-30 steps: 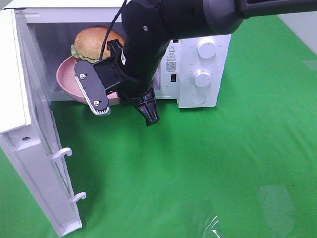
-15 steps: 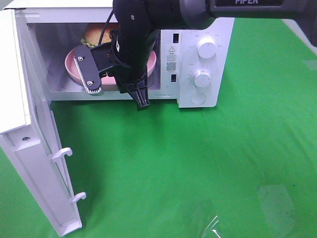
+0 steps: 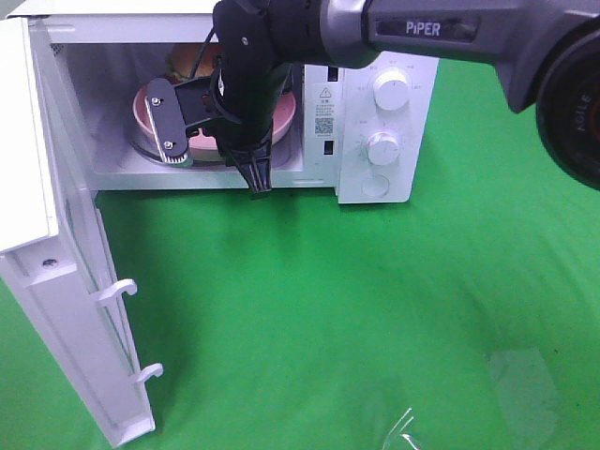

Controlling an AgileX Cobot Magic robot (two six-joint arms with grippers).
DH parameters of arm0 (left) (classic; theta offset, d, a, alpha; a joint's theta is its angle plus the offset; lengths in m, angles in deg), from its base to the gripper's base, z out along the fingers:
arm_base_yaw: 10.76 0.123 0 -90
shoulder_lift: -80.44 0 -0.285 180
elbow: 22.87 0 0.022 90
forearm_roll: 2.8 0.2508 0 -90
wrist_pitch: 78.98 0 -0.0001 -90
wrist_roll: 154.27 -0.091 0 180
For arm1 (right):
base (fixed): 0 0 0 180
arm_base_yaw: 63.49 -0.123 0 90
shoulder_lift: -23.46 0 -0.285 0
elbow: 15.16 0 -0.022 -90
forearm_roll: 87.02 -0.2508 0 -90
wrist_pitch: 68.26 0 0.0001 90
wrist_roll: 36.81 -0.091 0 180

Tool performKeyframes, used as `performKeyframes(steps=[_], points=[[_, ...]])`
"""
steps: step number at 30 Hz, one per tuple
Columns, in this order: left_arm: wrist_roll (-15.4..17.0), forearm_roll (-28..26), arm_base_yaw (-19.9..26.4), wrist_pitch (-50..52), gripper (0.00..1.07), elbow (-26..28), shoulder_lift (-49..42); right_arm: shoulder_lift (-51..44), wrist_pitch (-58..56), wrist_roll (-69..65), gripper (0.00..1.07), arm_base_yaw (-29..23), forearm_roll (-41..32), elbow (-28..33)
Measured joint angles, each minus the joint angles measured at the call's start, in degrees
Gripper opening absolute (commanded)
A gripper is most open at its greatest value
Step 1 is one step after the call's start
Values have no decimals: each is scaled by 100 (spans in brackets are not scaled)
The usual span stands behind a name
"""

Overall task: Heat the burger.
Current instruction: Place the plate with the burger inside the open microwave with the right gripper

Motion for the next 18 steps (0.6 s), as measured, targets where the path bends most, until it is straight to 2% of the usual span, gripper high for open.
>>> performKeyframes(steps=[11,18], points=[[0,0,0,0,100,0,0,464,132,0,0,63,-172,-567],[0,0,0,0,100,0,0,550,143,201,0,86,-178,-665]])
